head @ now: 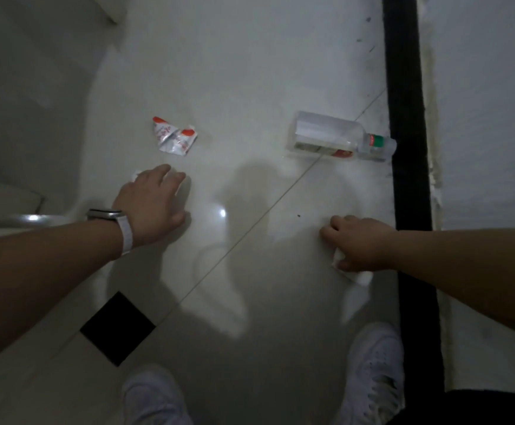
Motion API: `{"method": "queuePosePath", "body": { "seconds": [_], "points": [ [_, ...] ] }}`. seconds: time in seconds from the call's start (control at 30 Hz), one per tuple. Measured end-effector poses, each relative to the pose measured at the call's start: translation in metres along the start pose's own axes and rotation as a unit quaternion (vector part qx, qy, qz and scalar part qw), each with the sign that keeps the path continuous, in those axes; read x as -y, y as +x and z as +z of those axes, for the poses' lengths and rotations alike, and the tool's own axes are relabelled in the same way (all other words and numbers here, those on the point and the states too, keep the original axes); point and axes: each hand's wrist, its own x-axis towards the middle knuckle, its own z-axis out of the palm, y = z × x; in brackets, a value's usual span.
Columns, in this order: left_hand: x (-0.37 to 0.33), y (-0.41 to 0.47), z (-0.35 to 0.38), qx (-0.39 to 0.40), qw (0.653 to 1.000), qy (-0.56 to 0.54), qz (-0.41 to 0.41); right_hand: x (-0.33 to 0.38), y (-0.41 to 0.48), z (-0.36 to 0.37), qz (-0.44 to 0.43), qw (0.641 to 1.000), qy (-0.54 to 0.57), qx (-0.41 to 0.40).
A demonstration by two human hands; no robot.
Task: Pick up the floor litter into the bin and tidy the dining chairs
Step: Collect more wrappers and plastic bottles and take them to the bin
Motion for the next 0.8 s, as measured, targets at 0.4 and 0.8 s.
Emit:
{"method": "queuePosePath", "body": {
  "seconds": [0.4, 0.8],
  "points": [
    [0.045, 0.005, 0.0, 0.002, 0.992, -0.083, -0.094, 0.017, 0.031, -0.032, 0.012, 0.991, 0.122, -0.053],
    [0.028, 0.042, -0.018, -0.033, 0.989, -0.12, -0.083, 0.062, 0.052, -0.113, 0.017, 0.93, 0.296, -0.22]
  ]
}}
